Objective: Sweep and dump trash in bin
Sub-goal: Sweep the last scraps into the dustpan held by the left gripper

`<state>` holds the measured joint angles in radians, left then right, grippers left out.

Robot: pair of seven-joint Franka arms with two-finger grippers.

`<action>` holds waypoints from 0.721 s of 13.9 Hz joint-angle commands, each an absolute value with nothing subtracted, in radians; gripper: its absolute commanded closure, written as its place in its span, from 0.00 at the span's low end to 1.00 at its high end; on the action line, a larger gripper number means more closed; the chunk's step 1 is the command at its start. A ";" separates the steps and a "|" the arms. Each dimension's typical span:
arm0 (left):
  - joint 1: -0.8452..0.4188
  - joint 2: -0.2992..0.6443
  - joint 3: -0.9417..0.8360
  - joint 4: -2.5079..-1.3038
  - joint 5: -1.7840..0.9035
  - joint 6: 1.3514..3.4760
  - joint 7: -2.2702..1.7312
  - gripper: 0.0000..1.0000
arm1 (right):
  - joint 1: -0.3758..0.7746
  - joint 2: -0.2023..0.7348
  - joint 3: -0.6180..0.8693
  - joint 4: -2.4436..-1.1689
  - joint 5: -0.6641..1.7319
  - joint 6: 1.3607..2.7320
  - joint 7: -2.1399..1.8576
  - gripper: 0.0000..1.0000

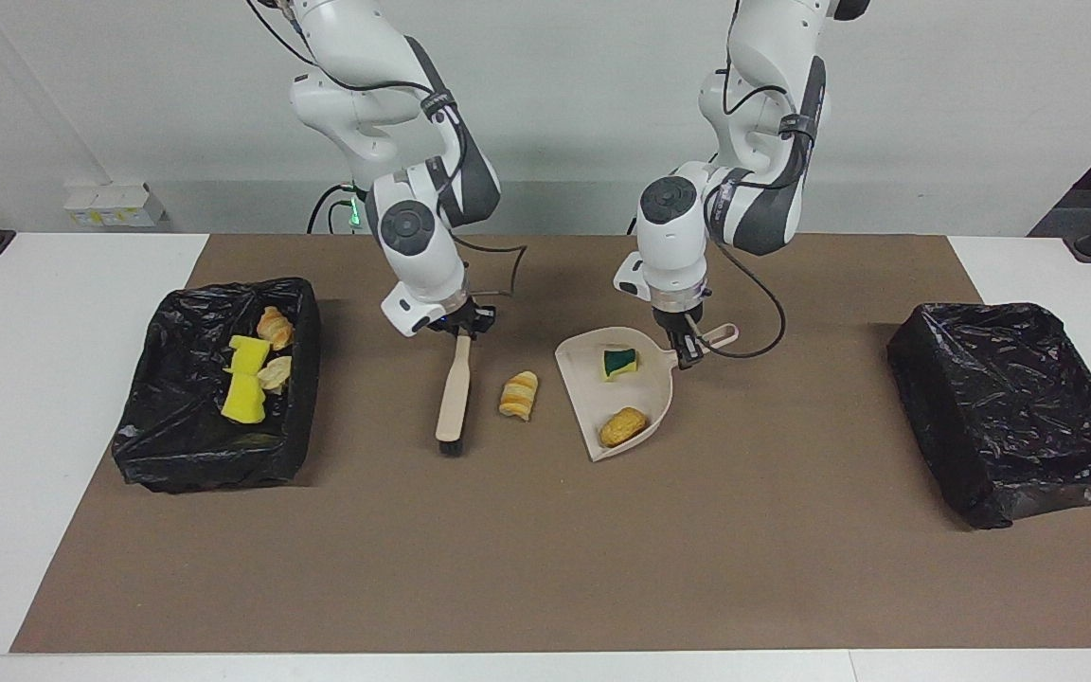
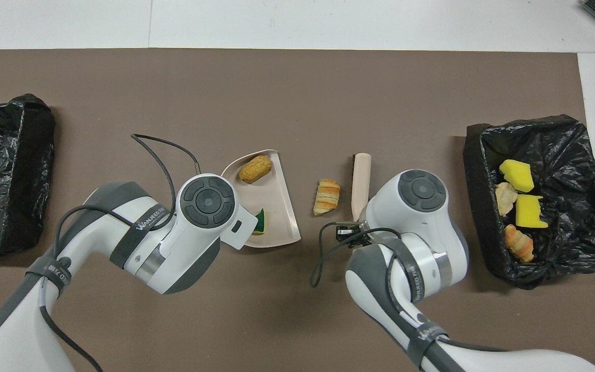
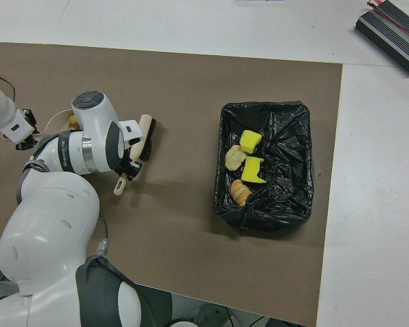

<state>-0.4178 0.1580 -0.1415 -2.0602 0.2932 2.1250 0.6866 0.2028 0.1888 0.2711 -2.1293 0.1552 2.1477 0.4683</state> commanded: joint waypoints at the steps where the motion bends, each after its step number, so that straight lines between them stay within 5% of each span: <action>1: -0.437 0.127 -0.129 -2.108 0.310 2.141 0.673 1.00 | 0.253 0.218 0.284 -2.066 0.167 2.126 0.480 1.00; 7: -0.414 0.135 -0.129 -2.108 0.310 2.178 0.686 1.00 | 0.420 0.215 0.284 -2.016 0.403 2.175 0.468 1.00; 10: -0.385 0.143 -0.129 -2.108 0.310 2.232 0.731 1.00 | 0.414 0.206 0.281 -2.005 0.410 2.158 0.462 1.00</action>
